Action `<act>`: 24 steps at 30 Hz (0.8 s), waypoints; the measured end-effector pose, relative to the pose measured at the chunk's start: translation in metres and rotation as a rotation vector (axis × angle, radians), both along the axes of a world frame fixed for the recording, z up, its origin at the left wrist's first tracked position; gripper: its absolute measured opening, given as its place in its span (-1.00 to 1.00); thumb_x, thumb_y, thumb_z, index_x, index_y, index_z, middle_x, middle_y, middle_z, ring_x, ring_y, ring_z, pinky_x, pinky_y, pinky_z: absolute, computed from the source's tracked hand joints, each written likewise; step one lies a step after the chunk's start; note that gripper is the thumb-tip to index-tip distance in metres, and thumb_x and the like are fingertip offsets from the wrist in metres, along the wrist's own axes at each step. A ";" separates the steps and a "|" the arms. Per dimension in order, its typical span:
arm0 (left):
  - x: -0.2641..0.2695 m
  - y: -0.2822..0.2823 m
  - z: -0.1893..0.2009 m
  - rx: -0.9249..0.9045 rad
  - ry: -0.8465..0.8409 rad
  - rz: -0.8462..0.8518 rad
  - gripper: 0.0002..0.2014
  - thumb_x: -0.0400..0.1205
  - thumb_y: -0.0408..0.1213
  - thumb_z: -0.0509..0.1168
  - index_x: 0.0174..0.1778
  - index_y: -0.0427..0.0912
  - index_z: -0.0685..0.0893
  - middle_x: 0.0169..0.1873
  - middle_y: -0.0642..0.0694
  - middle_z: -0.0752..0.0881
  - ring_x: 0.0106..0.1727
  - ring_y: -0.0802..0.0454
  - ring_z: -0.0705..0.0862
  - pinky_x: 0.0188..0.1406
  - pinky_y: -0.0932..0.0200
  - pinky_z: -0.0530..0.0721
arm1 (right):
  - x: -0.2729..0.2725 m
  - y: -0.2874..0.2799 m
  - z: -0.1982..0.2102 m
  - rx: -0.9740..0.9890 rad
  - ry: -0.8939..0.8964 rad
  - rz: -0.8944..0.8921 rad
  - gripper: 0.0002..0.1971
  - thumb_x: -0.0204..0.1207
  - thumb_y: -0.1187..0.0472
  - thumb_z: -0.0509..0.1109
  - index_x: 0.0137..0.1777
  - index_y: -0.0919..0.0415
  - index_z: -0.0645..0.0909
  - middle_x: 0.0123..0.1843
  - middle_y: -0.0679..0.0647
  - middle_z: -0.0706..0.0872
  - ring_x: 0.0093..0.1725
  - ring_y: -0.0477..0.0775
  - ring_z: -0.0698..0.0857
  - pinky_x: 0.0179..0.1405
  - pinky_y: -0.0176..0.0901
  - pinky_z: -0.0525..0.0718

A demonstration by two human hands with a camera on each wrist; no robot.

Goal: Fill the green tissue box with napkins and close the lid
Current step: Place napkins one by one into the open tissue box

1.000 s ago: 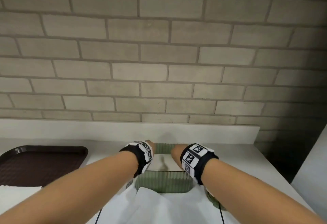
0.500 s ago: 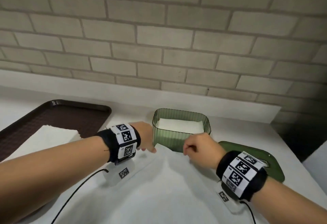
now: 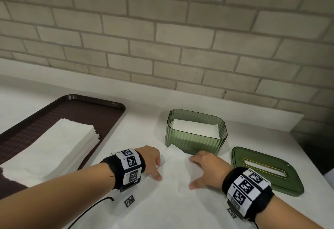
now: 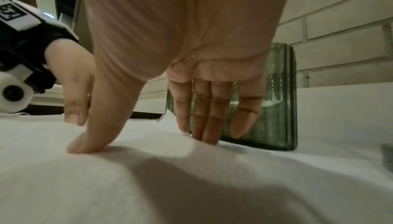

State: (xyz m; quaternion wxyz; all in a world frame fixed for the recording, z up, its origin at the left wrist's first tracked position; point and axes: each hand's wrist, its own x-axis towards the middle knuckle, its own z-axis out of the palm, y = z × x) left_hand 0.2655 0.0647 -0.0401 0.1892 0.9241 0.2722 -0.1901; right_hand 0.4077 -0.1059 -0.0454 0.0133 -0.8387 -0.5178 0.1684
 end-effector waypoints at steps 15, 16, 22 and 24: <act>-0.018 0.002 -0.005 -0.165 -0.215 0.074 -0.86 0.47 -0.12 0.45 -0.19 0.07 0.59 -0.32 0.13 0.64 -0.21 0.10 0.65 0.07 0.14 0.62 | -0.010 0.005 0.006 -0.085 -0.001 -0.122 -0.48 0.15 -0.11 0.63 -0.05 -0.04 0.38 -0.09 -0.14 0.48 -0.02 0.00 0.53 -0.11 -0.23 0.53; -0.019 0.001 -0.004 -0.154 -0.216 0.064 -0.88 0.49 -0.13 0.43 -0.18 0.07 0.60 -0.37 0.16 0.62 -0.21 0.10 0.64 0.09 0.13 0.63 | -0.010 0.005 0.008 -0.079 0.019 -0.133 -0.49 0.17 -0.05 0.63 -0.02 -0.05 0.39 -0.09 -0.15 0.49 0.01 0.01 0.56 -0.09 -0.21 0.58; -0.017 -0.003 0.001 -0.078 -0.226 0.025 -0.88 0.51 -0.06 0.41 -0.12 0.02 0.74 -0.54 0.19 0.57 -0.21 0.13 0.63 0.12 0.14 0.66 | 0.010 -0.001 0.051 -0.031 0.008 -0.050 -0.73 0.32 0.14 0.54 -0.21 -0.09 0.45 -0.31 -0.21 0.43 -0.29 -0.21 0.44 -0.41 -0.45 0.33; -0.017 -0.003 0.004 -0.031 -0.259 0.025 -0.86 0.51 -0.06 0.41 -0.10 0.00 0.77 -0.59 0.24 0.51 -0.22 0.13 0.64 0.08 0.17 0.66 | 0.022 -0.001 0.073 -0.001 0.011 -0.036 -0.68 0.34 0.12 0.56 -0.43 -0.04 0.43 -0.43 -0.13 0.42 -0.40 -0.17 0.38 -0.43 -0.38 0.30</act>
